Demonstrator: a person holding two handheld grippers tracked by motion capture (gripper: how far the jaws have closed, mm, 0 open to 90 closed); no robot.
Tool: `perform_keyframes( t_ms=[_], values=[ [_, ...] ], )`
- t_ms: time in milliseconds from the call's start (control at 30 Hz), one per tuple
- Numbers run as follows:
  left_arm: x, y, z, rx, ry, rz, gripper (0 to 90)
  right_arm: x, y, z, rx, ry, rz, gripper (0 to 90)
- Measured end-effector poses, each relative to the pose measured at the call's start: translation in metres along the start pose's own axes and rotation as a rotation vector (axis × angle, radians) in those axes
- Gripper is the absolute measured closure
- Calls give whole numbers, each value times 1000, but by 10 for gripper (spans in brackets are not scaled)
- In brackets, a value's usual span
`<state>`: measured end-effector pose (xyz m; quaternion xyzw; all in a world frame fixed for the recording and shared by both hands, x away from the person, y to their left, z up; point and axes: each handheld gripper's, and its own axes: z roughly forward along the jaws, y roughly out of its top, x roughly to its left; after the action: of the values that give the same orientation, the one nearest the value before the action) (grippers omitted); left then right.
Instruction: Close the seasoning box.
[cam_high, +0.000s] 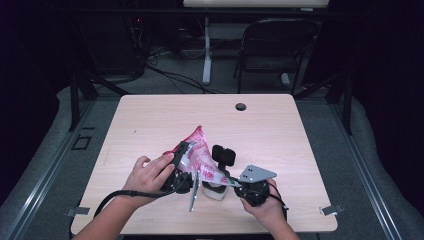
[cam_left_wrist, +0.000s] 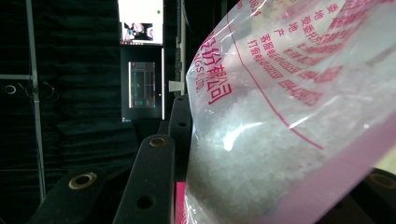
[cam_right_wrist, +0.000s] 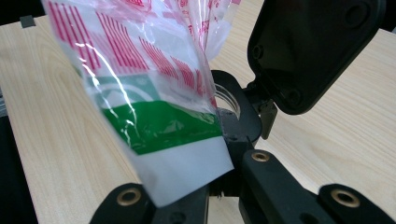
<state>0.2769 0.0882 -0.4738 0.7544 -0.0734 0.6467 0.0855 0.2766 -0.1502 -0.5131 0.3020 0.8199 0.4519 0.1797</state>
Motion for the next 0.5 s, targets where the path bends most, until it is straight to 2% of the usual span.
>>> perform_keyframes(
  t_ms=[500],
  values=[
    [2,1,-2,1,-1,1,719,0,0,1,4,1,-5,900]
  ],
)
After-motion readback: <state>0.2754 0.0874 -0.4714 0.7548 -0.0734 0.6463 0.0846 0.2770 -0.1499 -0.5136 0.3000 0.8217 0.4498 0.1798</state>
